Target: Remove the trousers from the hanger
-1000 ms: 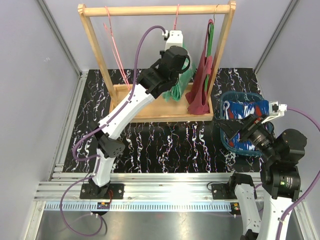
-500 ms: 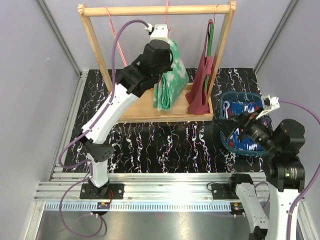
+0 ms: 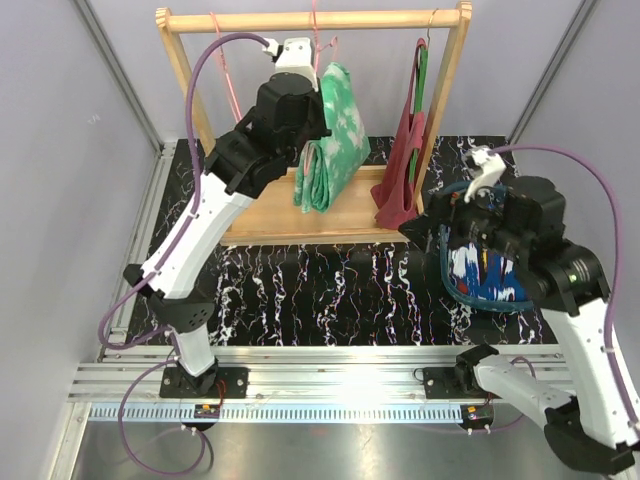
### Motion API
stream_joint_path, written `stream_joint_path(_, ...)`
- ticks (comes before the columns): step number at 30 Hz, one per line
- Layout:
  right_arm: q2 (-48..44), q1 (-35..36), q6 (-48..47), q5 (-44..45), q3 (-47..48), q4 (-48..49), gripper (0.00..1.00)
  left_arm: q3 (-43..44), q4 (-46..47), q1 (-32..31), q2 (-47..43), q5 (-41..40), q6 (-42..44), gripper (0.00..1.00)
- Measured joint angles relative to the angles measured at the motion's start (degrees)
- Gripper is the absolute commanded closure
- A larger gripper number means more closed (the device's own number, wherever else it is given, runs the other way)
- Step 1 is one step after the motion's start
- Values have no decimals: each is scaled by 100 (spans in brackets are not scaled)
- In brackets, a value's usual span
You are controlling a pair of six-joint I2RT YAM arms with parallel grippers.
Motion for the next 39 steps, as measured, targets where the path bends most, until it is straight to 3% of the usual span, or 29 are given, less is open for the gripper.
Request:
stream_joint_path(11,466,1145,-249,1147,234,214,1,-1648,63,-833,-1878,-157,-367,100)
stream_joint_path(21,560,3989,-535,3300,-442,1620,0,-3595,992,-2031,-3145,-1338,-1056,100)
stream_joint_path(28,1043,5799,-1537,5668,-1276,3344,7,-3840,1193,-2551,-3158,-2129,-1456,100)
stream_joint_path(33,1373,6000,-2358,6778,-1812,4743,8,-3825,1244,-2693,-3158,-2439,-1714,100)
stream_joint_path(39,1460,5978,-2990,7298,-2105,5759,10,-3805,1255,-2726,-3204,-2546,-1978,100)
